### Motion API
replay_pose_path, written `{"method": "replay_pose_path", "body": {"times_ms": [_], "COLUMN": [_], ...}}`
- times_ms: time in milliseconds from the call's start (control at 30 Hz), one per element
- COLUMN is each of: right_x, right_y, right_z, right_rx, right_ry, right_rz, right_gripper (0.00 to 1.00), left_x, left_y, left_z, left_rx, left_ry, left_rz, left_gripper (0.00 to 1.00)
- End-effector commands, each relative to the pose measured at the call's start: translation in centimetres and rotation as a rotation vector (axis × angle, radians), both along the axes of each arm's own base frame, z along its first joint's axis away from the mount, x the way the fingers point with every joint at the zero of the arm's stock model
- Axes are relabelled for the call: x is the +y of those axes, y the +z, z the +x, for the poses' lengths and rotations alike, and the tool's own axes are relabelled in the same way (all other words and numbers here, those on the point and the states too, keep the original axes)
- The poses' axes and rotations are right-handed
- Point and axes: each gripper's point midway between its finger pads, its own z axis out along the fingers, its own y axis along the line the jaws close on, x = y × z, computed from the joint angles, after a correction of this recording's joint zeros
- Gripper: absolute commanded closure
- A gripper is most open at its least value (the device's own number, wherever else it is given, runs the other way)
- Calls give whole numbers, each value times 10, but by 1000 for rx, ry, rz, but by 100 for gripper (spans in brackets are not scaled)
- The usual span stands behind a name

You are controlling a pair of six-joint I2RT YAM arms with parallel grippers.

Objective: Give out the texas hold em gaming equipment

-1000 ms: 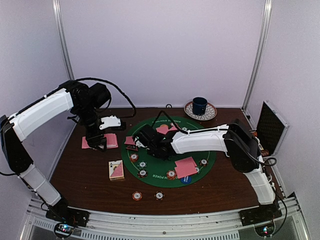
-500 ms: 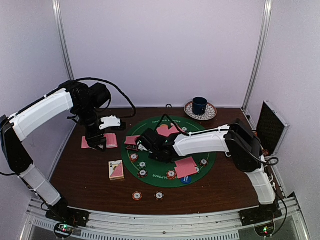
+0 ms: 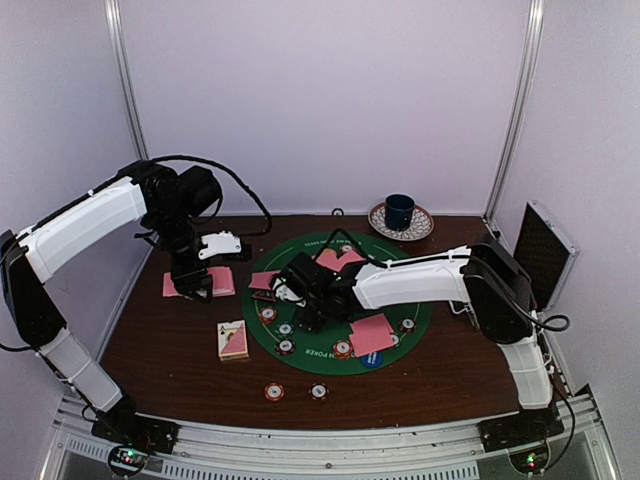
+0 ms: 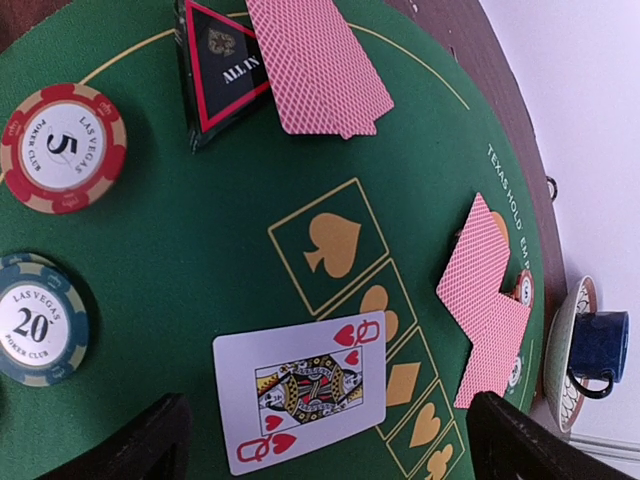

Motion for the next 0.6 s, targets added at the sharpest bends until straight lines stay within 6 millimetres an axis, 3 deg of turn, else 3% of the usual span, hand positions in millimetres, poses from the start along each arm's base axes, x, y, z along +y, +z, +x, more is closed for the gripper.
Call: {"method": "replay_pose_path", "body": {"times_ms": [0, 167, 267, 333, 433, 567], "right_x": [-4, -34, -54, -63, -70, -72], "right_y": [35, 79, 90, 88, 81, 60], "right_z": [1, 21, 30, 33, 35, 28], "right_rx": [-37, -143, 8, 194, 434, 672], "right_ry": [-89, -311, -413, -470, -521, -609], "right_rz": [99, 243, 422, 590, 809, 936], "right_gripper": [1, 0, 0, 2, 15, 15], "left_x": [-1, -1, 0, 1, 2, 1], "left_y": [16, 16, 17, 17, 16, 15], "left_z": [-1, 0, -1, -1, -2, -2], "left_rx": [-40, -38, -38, -40, -42, -39], "left_ry": [-1, 1, 1, 2, 3, 2], "left_rz": [-29, -24, -23, -21, -19, -19], "left_gripper": [100, 100, 100, 100, 100, 100]}}
